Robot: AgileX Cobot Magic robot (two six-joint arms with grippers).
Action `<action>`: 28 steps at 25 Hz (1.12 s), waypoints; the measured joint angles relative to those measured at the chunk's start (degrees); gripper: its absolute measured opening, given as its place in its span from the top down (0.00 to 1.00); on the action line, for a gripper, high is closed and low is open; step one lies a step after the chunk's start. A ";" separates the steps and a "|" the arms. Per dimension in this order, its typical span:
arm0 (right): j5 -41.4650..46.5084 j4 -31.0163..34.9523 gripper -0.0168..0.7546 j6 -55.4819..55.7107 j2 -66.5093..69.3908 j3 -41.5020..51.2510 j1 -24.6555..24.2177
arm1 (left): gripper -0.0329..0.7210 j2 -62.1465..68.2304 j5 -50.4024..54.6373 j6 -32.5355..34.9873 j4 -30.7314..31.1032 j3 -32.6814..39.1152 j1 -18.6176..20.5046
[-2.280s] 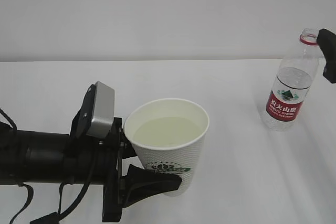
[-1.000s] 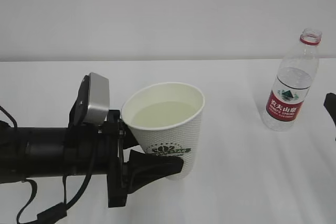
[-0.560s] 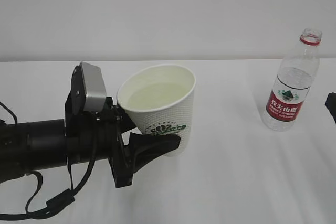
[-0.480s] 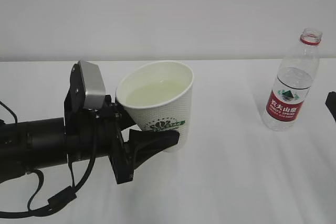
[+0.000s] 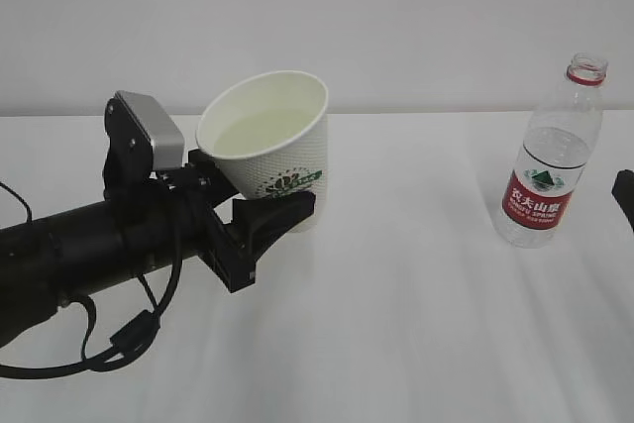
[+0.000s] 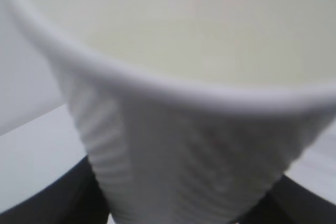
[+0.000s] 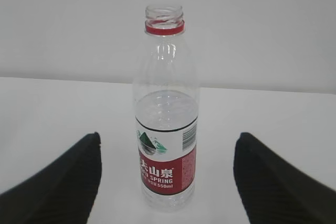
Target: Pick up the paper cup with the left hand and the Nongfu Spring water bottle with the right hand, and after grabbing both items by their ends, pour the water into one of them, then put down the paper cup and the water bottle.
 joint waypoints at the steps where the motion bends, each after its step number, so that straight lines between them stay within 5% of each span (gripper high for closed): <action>1: 0.00 0.00 0.21 0.00 0.00 0.00 0.00 | 0.35 0.00 0.00 0.48 -1.18 0.00 0.00; 17: -0.45 0.00 0.21 0.21 0.00 0.00 0.00 | 0.35 0.02 3.32 7.27 -13.39 0.00 0.21; 28: -0.71 -0.38 0.21 0.55 0.00 0.00 0.00 | 0.35 0.02 3.62 7.69 -14.03 0.00 7.35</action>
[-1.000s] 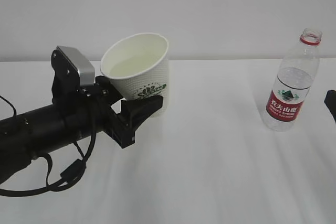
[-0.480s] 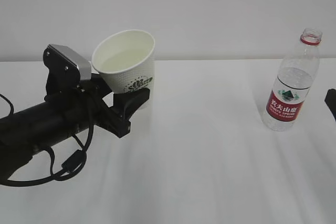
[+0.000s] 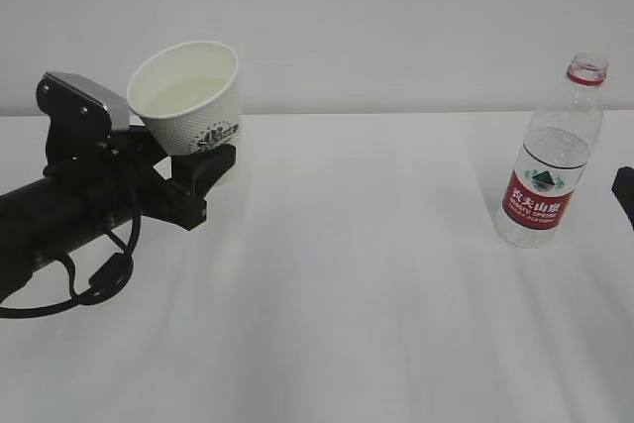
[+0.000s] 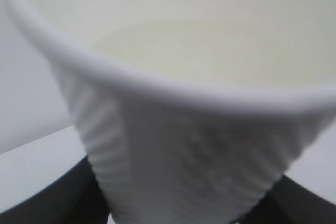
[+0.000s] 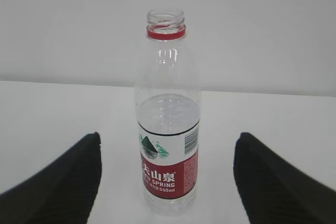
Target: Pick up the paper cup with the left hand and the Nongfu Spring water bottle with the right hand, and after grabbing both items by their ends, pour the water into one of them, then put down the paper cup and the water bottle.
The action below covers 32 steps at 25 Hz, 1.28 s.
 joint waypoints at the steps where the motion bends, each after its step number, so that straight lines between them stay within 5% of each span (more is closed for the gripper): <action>1: 0.00 0.00 0.21 0.11 0.00 0.00 0.00 | 0.35 0.00 0.00 0.00 0.00 0.00 0.59; 32: -0.03 -1.08 0.21 0.57 0.00 0.00 0.00 | 0.35 0.00 2.93 0.04 -3.78 0.00 19.13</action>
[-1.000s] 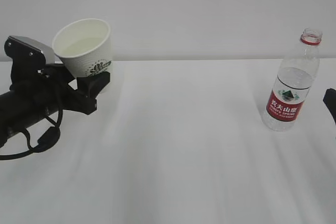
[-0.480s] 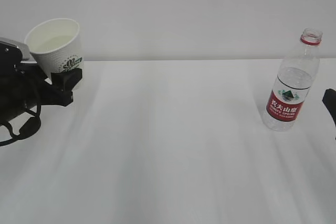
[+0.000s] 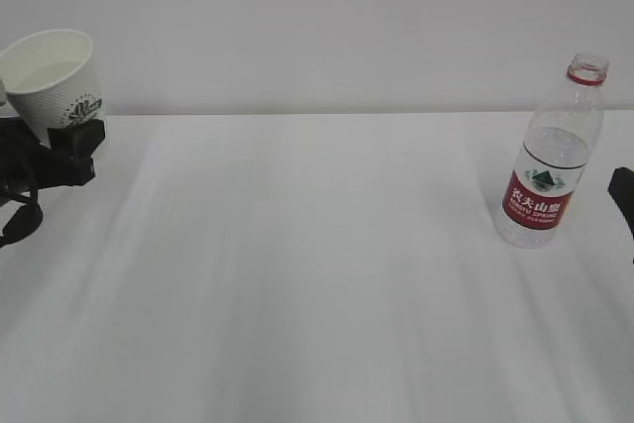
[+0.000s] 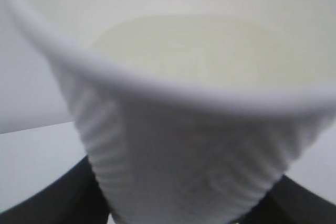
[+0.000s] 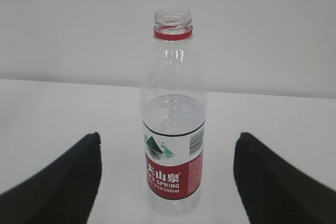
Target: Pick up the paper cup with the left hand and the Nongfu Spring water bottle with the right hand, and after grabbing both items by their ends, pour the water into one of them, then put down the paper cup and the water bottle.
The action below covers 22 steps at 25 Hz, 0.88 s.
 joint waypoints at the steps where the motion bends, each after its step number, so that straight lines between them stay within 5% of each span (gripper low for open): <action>1: 0.00 0.00 0.21 0.00 0.00 0.00 0.00 | 0.35 0.00 0.00 0.00 -0.79 0.00 0.21; 22: -3.12 -2.25 0.21 0.56 5.89 0.00 0.00 | 0.35 0.00 2.13 -2.35 -3.94 0.00 3.23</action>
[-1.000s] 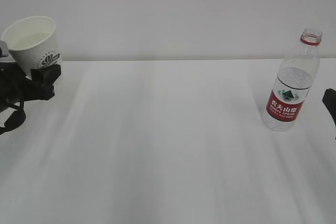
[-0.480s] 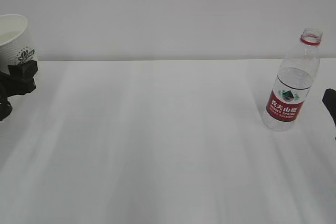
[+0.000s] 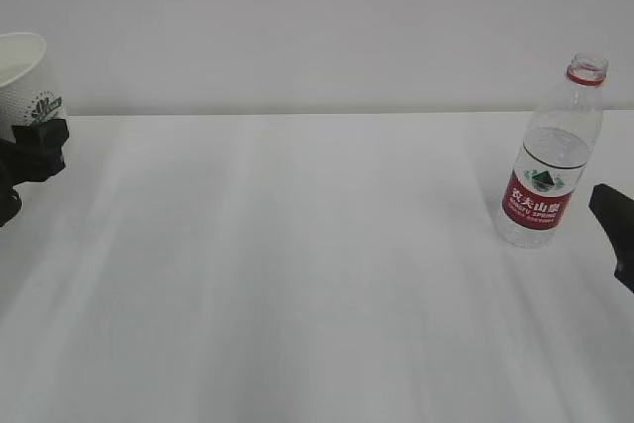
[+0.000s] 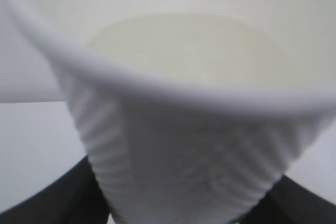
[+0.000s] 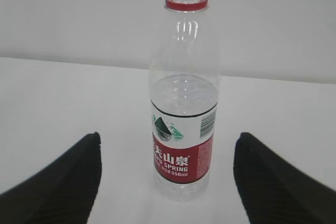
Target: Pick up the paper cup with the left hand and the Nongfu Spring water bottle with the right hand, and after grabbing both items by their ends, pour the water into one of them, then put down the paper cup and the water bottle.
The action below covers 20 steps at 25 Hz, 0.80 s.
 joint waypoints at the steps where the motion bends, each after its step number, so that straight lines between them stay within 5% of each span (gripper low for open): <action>1: -0.82 -0.27 0.21 0.04 0.85 0.00 0.00 | 0.35 0.10 0.42 0.00 0.00 0.00 0.00; 20: -3.44 -0.88 0.21 0.15 2.63 0.00 0.00 | 0.35 10.91 -7.65 -0.15 -0.15 0.00 0.00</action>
